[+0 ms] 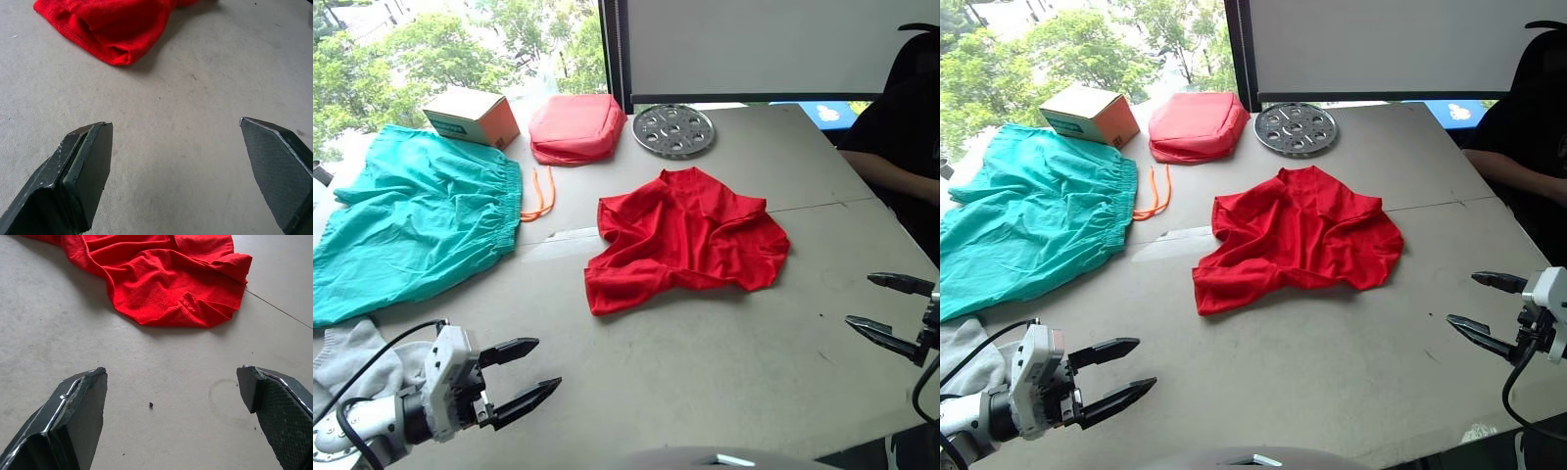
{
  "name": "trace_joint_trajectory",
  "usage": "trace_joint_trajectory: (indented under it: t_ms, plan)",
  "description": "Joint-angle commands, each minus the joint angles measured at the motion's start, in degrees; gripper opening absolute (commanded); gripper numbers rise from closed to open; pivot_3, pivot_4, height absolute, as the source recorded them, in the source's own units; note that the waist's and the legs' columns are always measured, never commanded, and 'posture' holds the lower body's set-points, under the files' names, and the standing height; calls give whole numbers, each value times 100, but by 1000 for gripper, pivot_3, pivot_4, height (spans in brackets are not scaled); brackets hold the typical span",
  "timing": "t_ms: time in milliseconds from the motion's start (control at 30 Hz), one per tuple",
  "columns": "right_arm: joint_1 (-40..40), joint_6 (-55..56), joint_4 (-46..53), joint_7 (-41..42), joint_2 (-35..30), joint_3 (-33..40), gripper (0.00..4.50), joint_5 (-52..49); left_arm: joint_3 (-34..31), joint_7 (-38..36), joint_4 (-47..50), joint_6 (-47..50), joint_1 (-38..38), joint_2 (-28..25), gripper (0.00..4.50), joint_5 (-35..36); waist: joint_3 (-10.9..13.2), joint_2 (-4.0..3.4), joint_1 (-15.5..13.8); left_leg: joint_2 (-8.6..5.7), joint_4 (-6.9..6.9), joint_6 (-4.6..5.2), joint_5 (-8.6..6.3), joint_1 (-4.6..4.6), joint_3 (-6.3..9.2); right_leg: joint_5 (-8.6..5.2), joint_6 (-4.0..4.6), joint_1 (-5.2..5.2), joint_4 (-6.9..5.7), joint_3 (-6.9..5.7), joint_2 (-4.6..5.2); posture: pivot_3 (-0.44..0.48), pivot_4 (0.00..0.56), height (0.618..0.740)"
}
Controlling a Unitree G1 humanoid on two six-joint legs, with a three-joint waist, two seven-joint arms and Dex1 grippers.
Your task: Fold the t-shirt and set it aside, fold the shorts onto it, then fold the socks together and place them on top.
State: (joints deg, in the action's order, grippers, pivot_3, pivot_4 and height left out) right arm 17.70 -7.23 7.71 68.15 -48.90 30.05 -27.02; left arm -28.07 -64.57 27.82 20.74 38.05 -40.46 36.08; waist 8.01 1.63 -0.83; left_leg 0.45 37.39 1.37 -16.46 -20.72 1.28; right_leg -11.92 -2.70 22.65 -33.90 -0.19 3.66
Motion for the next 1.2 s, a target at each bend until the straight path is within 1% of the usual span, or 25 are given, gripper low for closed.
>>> trace_joint_trajectory:
  t_ms: [33, 133, 167, 233, 300, 400, 500, 533, 567, 633, 733, 800, 867, 1000, 1033, 1100, 1200]
  plan:
    - [-214, 28, 29, -89, 15, -97, 4500, -16, 25, -30, 18, -71, -77, 92, 4429, 172, 0, -1, 2, 0, 0, 0, 0, 0, 0, 0, 0, 0, 0, 0, 0, 0, 150, 740]
    - [-717, -123, 49, -250, -33, -467, 4500, 34, 46, 62, 324, 281, -315, 134, 4429, 740, 2, -4, 12, 2, 0, 0, 0, 2, -2, 0, 0, 0, -1, 1, -2, 0, 150, 740]
    - [-849, -148, 44, -268, -75, -571, 4500, 71, 42, 37, 367, 341, -342, 113, 4429, 832, 2, -4, 11, 3, 4, 0, 1, 3, -3, 1, -1, 0, -7, 2, -2, 0, 150, 740]
    - [-1370, -416, -89, -345, -233, -945, 4500, 208, 95, -69, 454, 354, -395, 51, 4429, 906, 1, -4, 11, 4, 5, 0, 1, 3, -3, 1, -1, 0, -8, 1, -2, 0, 150, 740]
    - [-2106, -748, -307, -157, -433, -1475, 4500, 321, 162, -155, 524, 314, -476, 26, 4429, 966, 1, -4, 37, 3, 4, 0, 1, 4, -6, 2, 1, 0, -7, 2, -4, 0, 150, 740]
    - [-3305, -851, -846, 295, -558, -2331, 4500, 665, 284, -288, 635, 218, -590, -18, 4429, 951, 5, -10, 40, 6, 4, 1, 2, 10, -24, 14, 21, 2, -5, 10, -4, 0, 150, 740]
    - [-4531, -762, -1582, 830, -419, -3170, 4500, 1085, 401, -245, 684, 108, -751, 35, 4429, 880, -1, -3, 14, 5, -3, 2, 1, 11, -20, 16, 26, 2, -3, 5, -7, 0, 150, 740]
    - [-4847, -734, -1786, 906, -330, -3348, 4500, 1192, 416, -172, 678, 86, -805, 75, 4429, 869, -2, 5, 8, 5, -4, 2, 1, 11, -20, 16, 27, 1, -1, 3, -9, 0, 150, 740]
    - [-5137, -791, -1944, 933, -211, -3457, 4500, 1206, 398, 67, 669, 146, -895, 149, 4429, 902, 0, 1, 12, 5, -4, 3, 0, 7, -19, 16, 27, 2, 1, 3, -9, 0, 150, 740]
    - [-5438, -772, -1989, 980, 3, -3469, 4500, 1053, 290, 880, 610, 548, -1164, 323, 4429, 1150, 1, 1, -1, 4, -4, 3, 0, 5, -17, 18, 29, 2, 3, 3, -9, 0, 150, 740]
    - [-5375, -442, -1486, 1303, 243, -3289, 4500, 572, 235, 1948, 601, 1507, -1481, 322, 4429, 1879, -1, 3, -20, -1, -1, 3, 0, 0, 13, 19, 30, -6, 2, -11, -1, 0, 150, 740]
    - [-5218, -772, -1001, 1379, 304, -3276, 4500, 241, 272, 2625, 471, 2252, -1815, 203, 4429, 2796, 0, 2, -15, -2, 0, 3, 0, 0, 19, 19, 29, -14, 0, -15, 2, 0, 150, 740]
    - [-4964, -881, -457, 1315, 369, -3249, 4500, 11, 423, 3219, 212, 2810, -2243, 136, 4429, 3215, 2, -1, -24, -4, 2, 3, 0, 0, 23, 19, 29, -15, -5, -18, 8, 0, 150, 740]
    - [-4490, -1026, 228, 1020, 385, -3115, 4500, -154, 701, 4471, -532, 3528, -3296, 303, 4429, 3763, -1, 1, -8, -10, 8, 0, 2, 5, 37, 20, 26, -20, -14, -30, 10, 0, 150, 740]
    - [-4358, -1047, 347, 943, 365, -3069, 4500, -170, 746, 4680, -703, 3647, -3497, 357, 4429, 3852, -3, 4, -1, -12, 9, 0, 3, 6, 34, 20, 27, -20, -18, -27, 10, 0, 150, 740]
    - [-4143, -1084, 531, 828, 315, -2992, 4500, -189, 814, 4893, -869, 3837, -3719, 398, 4429, 3942, -7, 12, 6, -16, 11, -1, 3, 7, 32, 21, 27, -22, -20, -24, 11, 0, 150, 740]
    - [-3806, -1166, 843, 664, 278, -2826, 4500, -313, 1034, 5020, -1075, 4031, -4114, 422, 4429, 3845, -7, 11, 8, -17, 8, -1, 3, 6, 32, 22, 25, -21, -19, -23, 8, 0, 150, 740]
